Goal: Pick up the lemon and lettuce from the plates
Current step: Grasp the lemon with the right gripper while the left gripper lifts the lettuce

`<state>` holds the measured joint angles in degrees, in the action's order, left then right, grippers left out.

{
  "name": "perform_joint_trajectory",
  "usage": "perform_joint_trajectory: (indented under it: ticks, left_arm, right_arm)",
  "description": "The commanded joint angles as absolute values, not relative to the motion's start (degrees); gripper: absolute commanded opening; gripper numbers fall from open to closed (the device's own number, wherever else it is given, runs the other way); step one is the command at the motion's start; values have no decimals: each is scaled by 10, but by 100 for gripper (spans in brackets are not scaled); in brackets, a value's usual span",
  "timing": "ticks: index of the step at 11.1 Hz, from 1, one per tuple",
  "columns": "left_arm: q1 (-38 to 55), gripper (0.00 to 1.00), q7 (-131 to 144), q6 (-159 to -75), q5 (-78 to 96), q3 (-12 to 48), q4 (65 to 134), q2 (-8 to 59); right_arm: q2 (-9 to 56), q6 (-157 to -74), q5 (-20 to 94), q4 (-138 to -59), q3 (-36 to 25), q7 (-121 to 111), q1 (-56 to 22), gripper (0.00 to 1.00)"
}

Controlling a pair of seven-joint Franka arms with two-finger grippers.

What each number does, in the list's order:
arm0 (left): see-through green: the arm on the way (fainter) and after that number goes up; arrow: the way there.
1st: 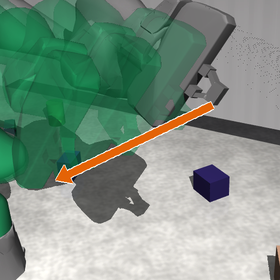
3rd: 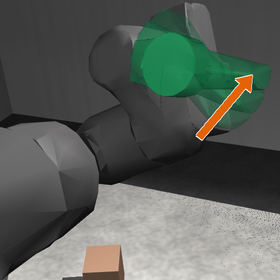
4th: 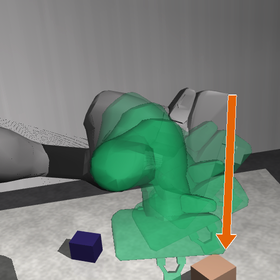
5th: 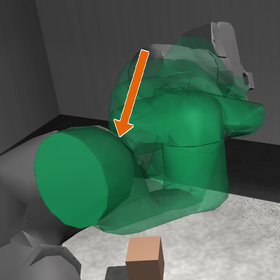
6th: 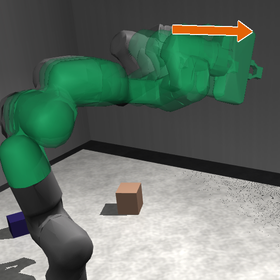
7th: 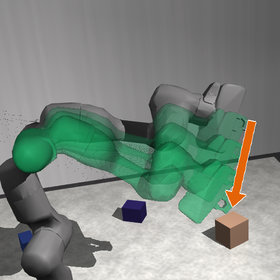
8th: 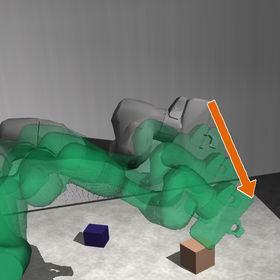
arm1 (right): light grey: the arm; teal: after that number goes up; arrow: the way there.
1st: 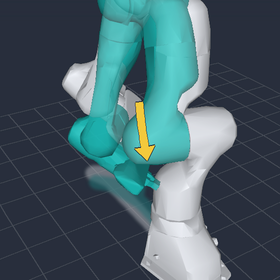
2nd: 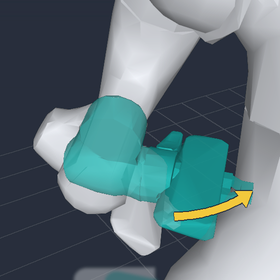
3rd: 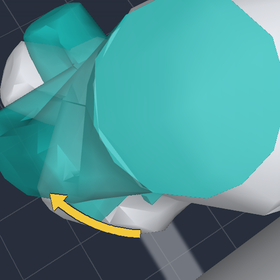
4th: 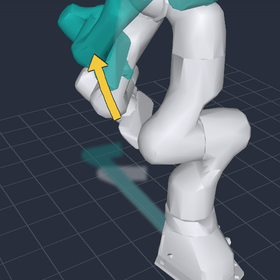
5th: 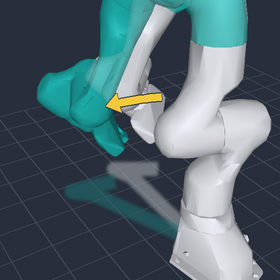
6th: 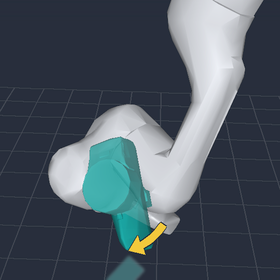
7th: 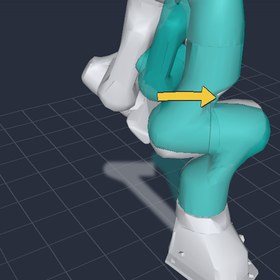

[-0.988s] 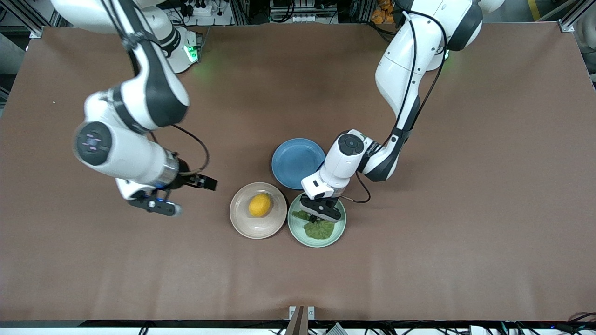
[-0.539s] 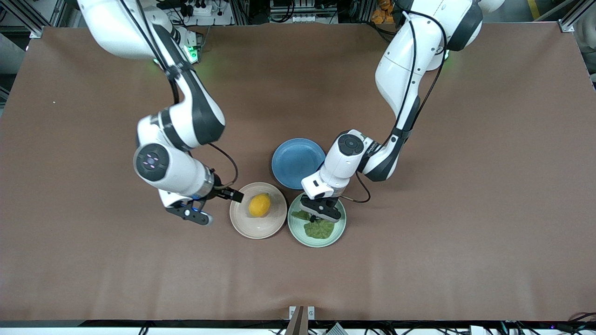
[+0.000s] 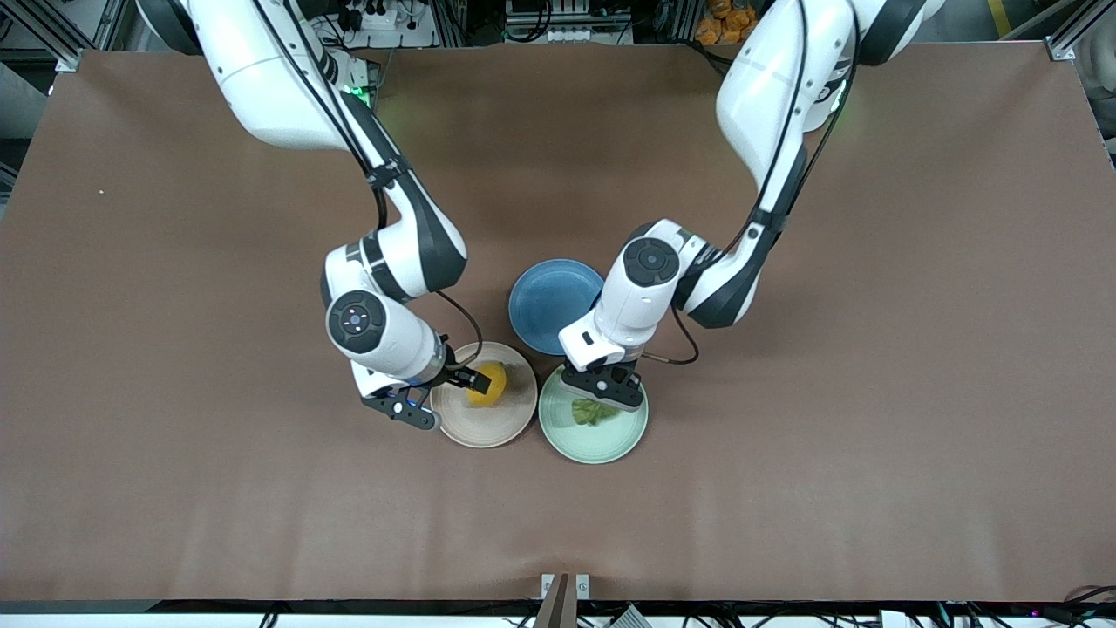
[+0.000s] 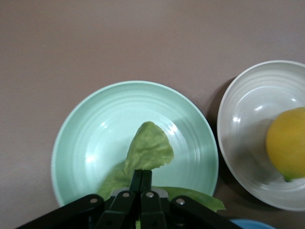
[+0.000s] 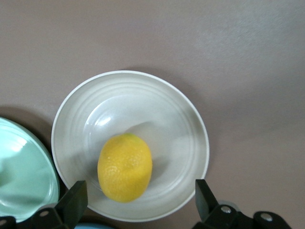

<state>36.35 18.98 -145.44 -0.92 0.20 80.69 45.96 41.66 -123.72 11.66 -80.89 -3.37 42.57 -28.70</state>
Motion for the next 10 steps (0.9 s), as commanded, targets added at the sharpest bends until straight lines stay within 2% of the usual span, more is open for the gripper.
perform_joint_trajectory:
  ticks: [1, 5, 7, 10]
  left_arm:
    - [347, 0, 206, -1370, -18, -3, 824, 385]
    - [253, 0, 132, -1247, -11, 11, 825, 317]
    - [185, 0, 19, -1186, -11, 11, 825, 305]
    - [107, 0, -91, -1167, -12, 11, 829, 312]
  right_arm:
    - [444, -1271, 127, -799, -37, 455, -301, 100]
    - [479, -1325, 127, -799, -37, 474, -314, 100]
    - [492, -1339, 126, -799, -37, 478, -316, 100]
    - [507, -1356, 126, -798, -38, 478, -324, 100]
